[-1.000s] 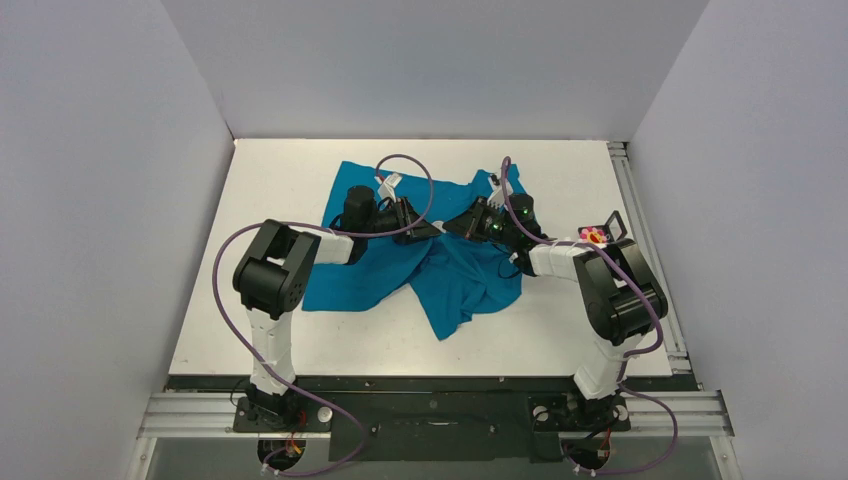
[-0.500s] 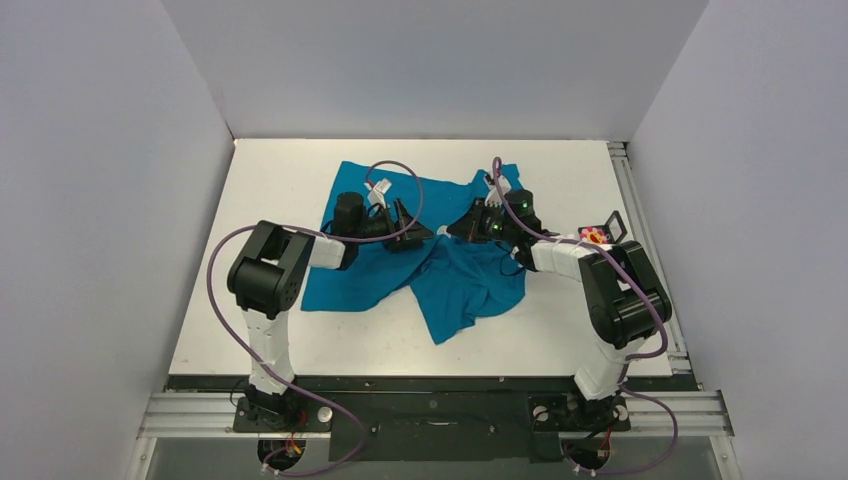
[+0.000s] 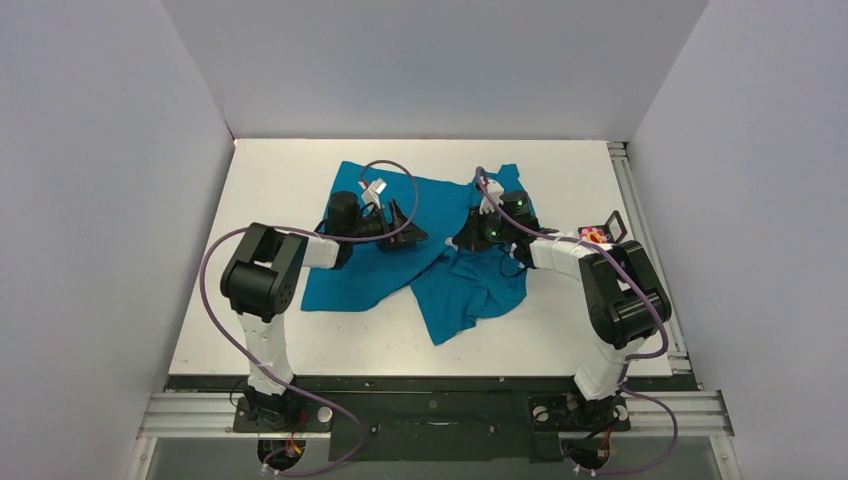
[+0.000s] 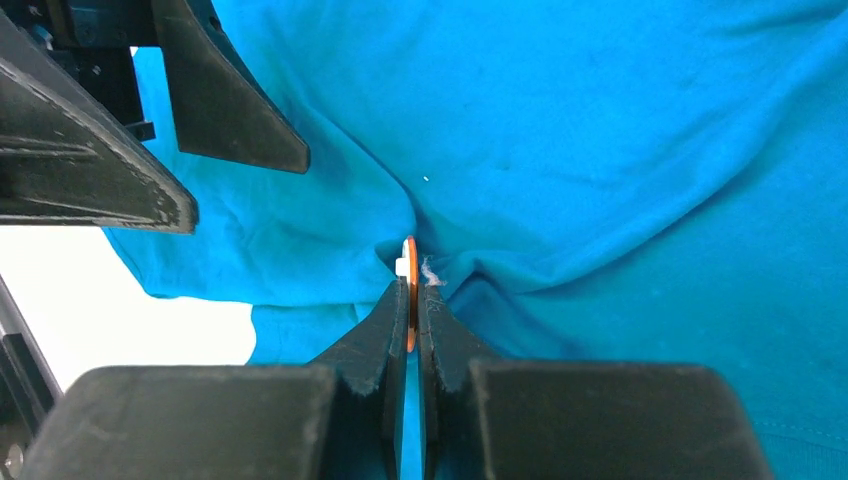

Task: Remove the brooch from the garment
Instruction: Remove the brooch from the clothes.

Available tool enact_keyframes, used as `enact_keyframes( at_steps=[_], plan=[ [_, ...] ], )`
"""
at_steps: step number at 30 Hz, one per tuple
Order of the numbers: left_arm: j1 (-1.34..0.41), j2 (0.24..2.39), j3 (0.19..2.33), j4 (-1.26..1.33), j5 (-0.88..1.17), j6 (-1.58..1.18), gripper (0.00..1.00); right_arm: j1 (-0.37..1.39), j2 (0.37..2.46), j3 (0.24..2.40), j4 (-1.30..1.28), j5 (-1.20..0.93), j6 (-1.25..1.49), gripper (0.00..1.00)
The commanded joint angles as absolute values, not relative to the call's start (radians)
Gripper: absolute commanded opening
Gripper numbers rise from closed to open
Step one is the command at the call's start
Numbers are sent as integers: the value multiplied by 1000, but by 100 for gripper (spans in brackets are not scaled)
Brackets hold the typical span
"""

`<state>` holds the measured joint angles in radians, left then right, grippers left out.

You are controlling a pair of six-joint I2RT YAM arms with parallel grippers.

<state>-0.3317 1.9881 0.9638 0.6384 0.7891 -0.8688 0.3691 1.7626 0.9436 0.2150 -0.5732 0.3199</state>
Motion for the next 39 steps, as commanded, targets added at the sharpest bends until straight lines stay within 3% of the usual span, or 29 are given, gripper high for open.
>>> enact_keyframes(
  at_steps=[1,9,17,33,39],
  plan=[
    [-354,1951,1000,574,777,-777,72,375,1717,980,306,-612,406,0],
    [-387,1993,1052,613,765,-826,71,410,1708,977,401,-634,526,0],
    [-408,2034,1093,641,773,-861,64,419,1704,973,404,-617,530,0],
    [-408,2038,1098,545,742,-810,27,399,1709,959,471,-642,601,0],
    [-401,2037,1084,589,753,-833,23,390,1711,958,461,-633,592,0]
  ],
)
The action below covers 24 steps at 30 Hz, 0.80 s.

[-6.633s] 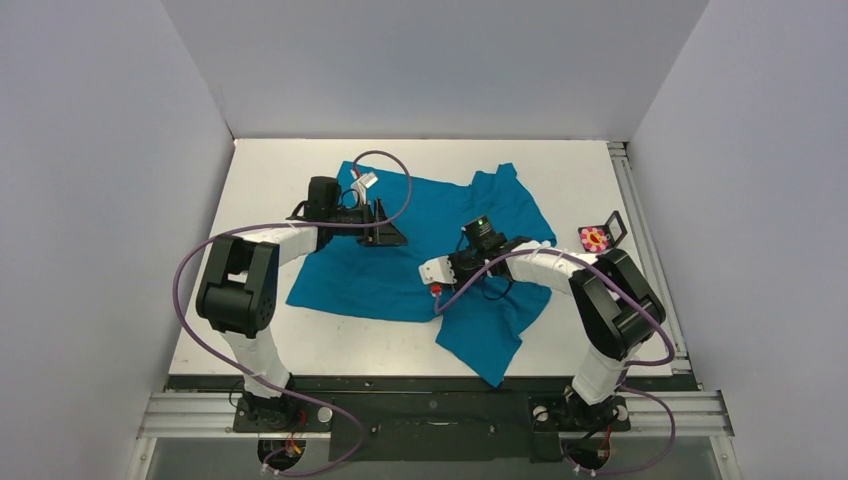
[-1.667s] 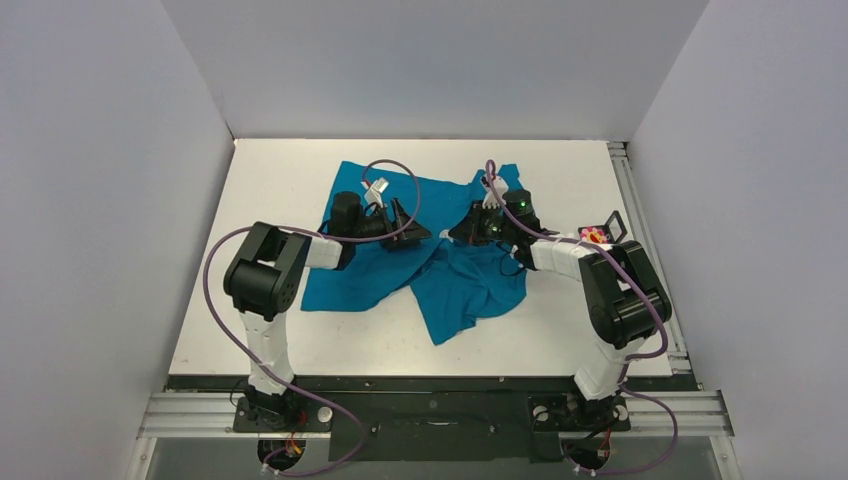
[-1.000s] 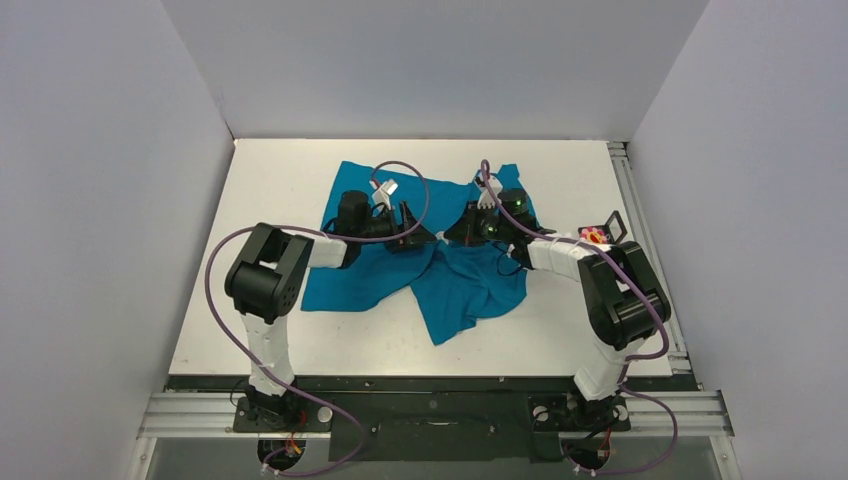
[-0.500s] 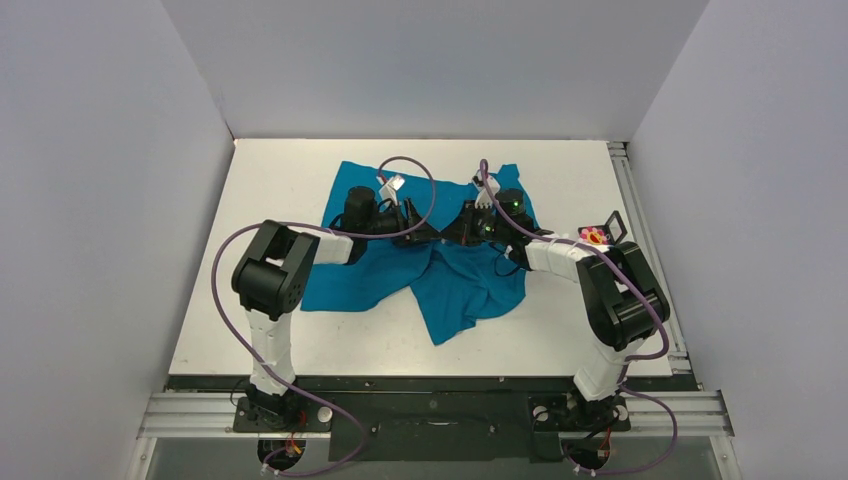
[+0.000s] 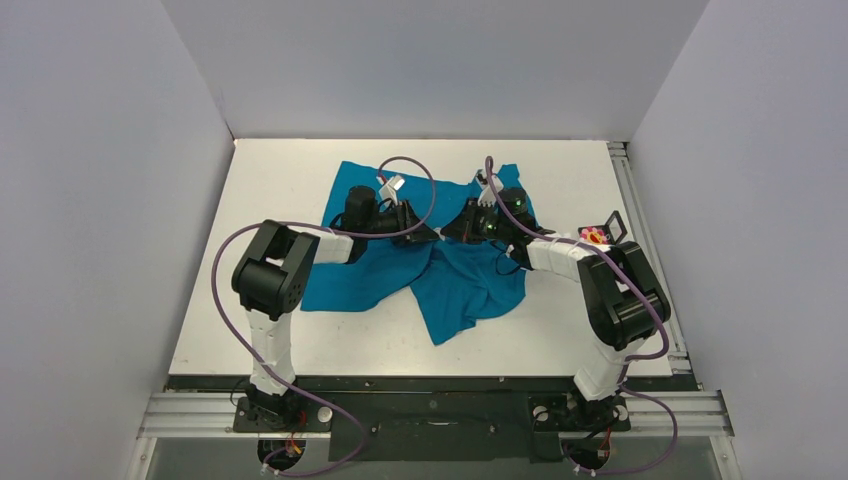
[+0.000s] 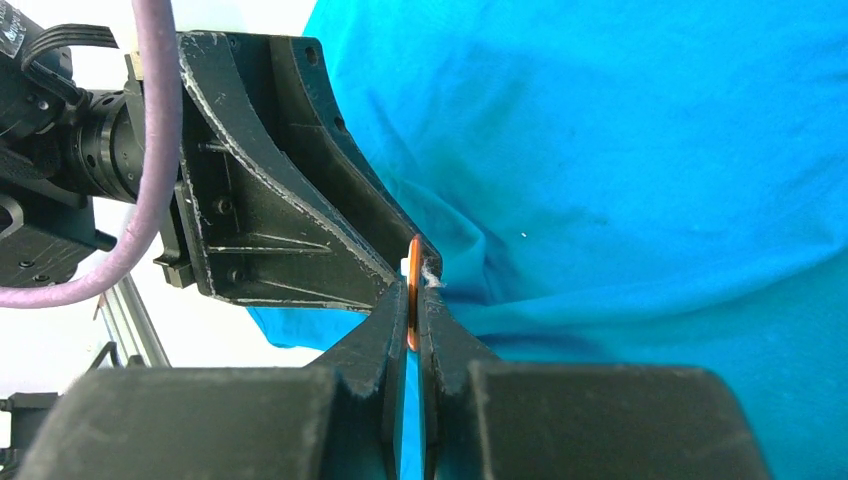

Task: Remove the brooch from the garment
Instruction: Remove the brooch from the clothes.

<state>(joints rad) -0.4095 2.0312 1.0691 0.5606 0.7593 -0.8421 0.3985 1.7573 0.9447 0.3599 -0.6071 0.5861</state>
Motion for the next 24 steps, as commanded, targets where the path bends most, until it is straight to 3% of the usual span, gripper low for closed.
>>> enact_keyframes(
  at_steps=[1,7,15,20,24],
  plan=[
    [-399,2036,1076,600,761,-847,23,391,1710,964,440,-628,583,0],
    [-392,2031,1049,673,791,-882,14,399,1702,996,319,-573,455,0],
    [-388,2033,1038,751,811,-924,12,408,1692,999,275,-556,383,0],
    [-387,2032,1029,787,816,-946,31,408,1692,994,292,-562,399,0],
    [-399,2035,1050,764,813,-927,40,408,1698,986,337,-587,455,0]
  ],
)
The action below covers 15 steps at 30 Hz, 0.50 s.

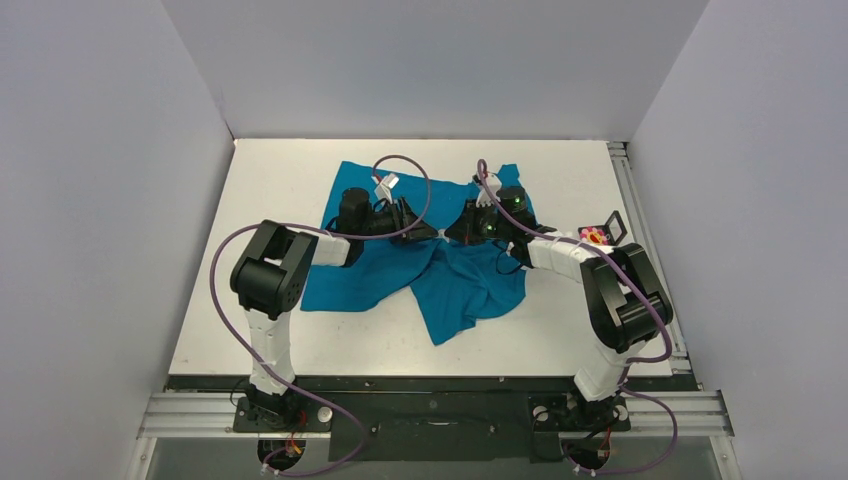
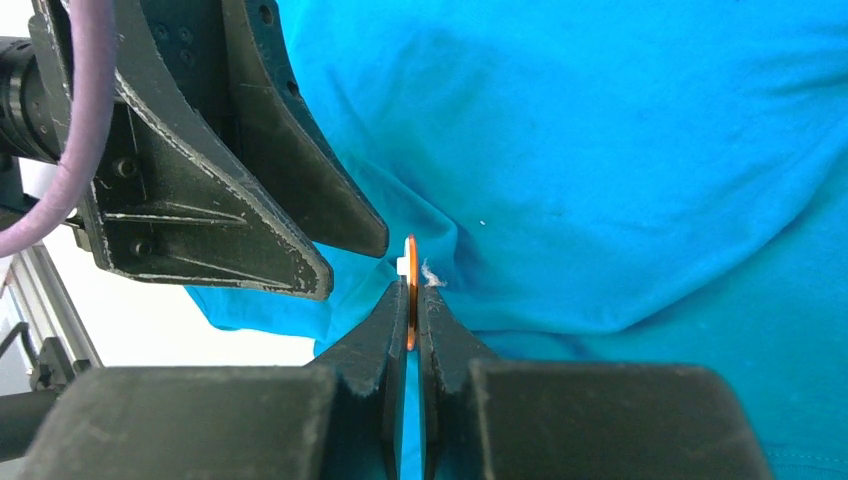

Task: Remove the brooch from the garment
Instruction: Remove the brooch from the clothes.

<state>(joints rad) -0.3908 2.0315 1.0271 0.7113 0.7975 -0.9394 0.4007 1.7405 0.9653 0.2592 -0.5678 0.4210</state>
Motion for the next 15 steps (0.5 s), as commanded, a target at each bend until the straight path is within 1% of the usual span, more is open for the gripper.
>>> enact_keyframes(
  at_steps=[1,2,4,9,11,15],
  plan=[
    [-402,2037,1053,755,811,-923,41,408,1699,984,348,-599,482,0],
    [-406,2041,1059,752,804,-920,45,407,1705,983,365,-604,496,0],
    [-409,2047,1064,737,794,-910,48,405,1708,976,390,-617,527,0],
    [-401,2057,1052,711,781,-888,50,389,1713,968,422,-643,580,0],
    [-400,2056,1048,729,786,-894,49,387,1713,967,428,-656,584,0],
    [-400,2066,1044,815,806,-953,43,388,1724,963,447,-681,608,0]
  ],
)
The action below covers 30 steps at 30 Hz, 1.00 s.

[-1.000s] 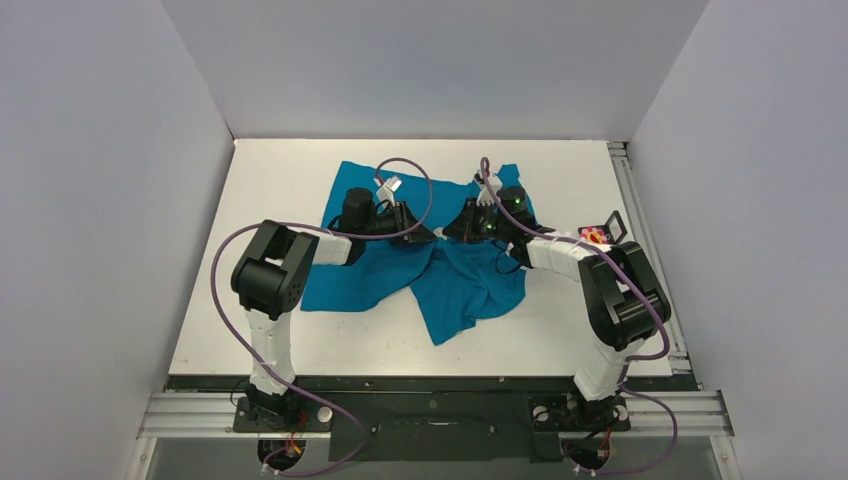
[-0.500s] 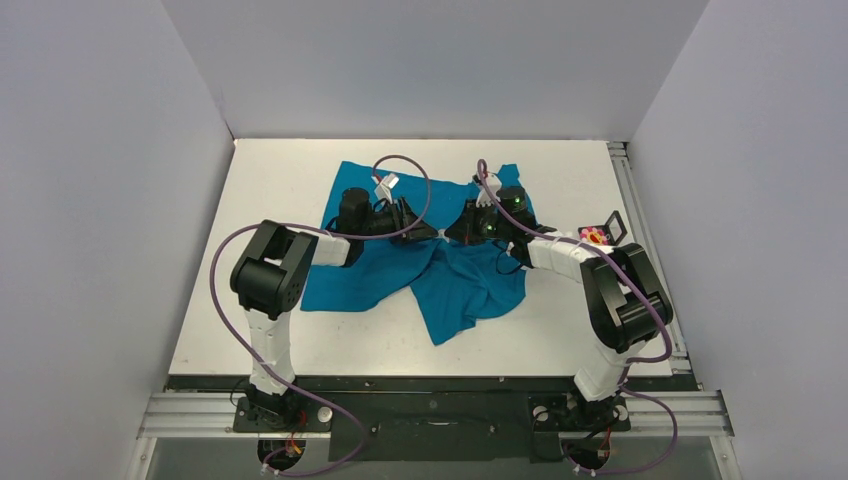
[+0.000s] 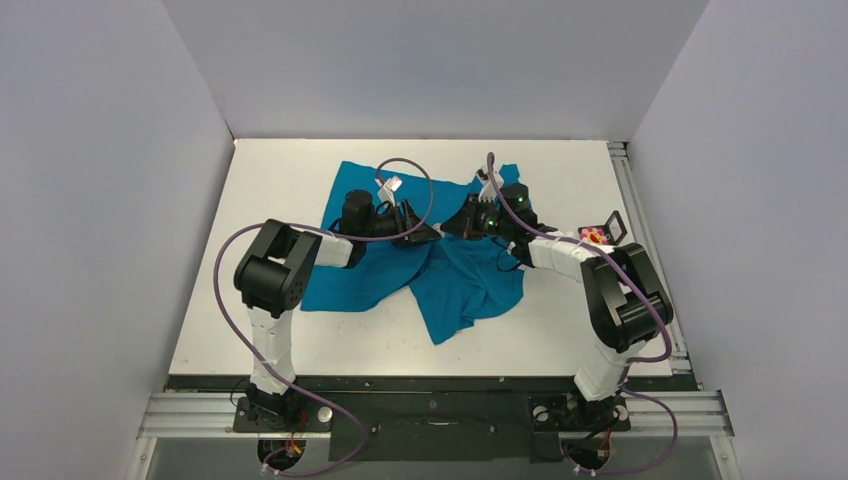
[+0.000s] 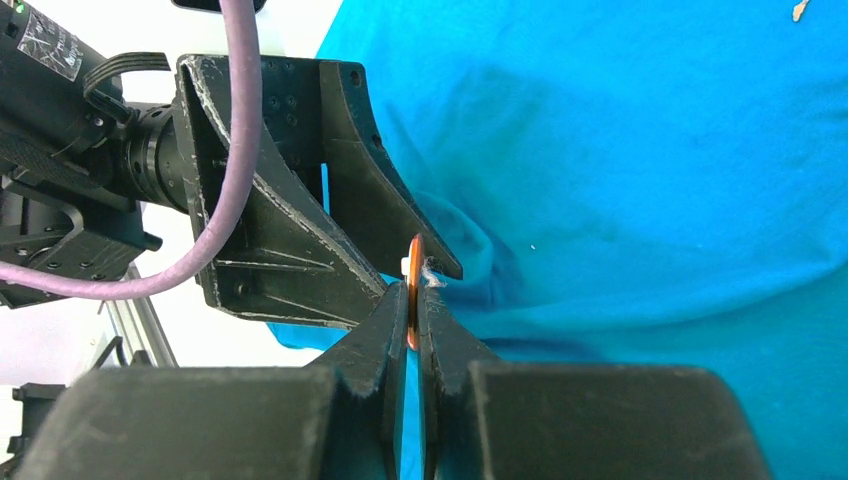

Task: Remove the brooch from the garment
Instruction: Remove the brooch from the clothes.

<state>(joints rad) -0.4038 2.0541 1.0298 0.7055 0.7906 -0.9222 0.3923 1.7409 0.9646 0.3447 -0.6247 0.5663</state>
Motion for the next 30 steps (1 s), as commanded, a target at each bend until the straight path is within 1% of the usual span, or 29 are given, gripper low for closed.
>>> enact_keyframes(
  at_steps=[1,5,8,11,14,17,23,30],
  plan=[
    [-400,2068,1044,831,809,-964,42,389,1728,962,448,-686,610,0],
    [-400,2071,1039,890,820,-999,39,391,1732,964,435,-689,603,0],
    [-401,2070,1038,883,819,-999,31,391,1731,965,432,-689,599,0],
    [-400,2069,1038,874,817,-996,28,391,1729,965,424,-687,591,0],
    [-402,2066,1045,846,812,-979,20,391,1727,963,422,-683,587,0],
    [-403,2061,1044,838,815,-974,15,391,1726,963,416,-676,580,0],
    [-400,2057,1030,854,819,-979,10,391,1724,965,405,-672,568,0],
    [-398,2066,1023,928,844,-1019,8,390,1737,968,443,-734,591,0]
  ],
)
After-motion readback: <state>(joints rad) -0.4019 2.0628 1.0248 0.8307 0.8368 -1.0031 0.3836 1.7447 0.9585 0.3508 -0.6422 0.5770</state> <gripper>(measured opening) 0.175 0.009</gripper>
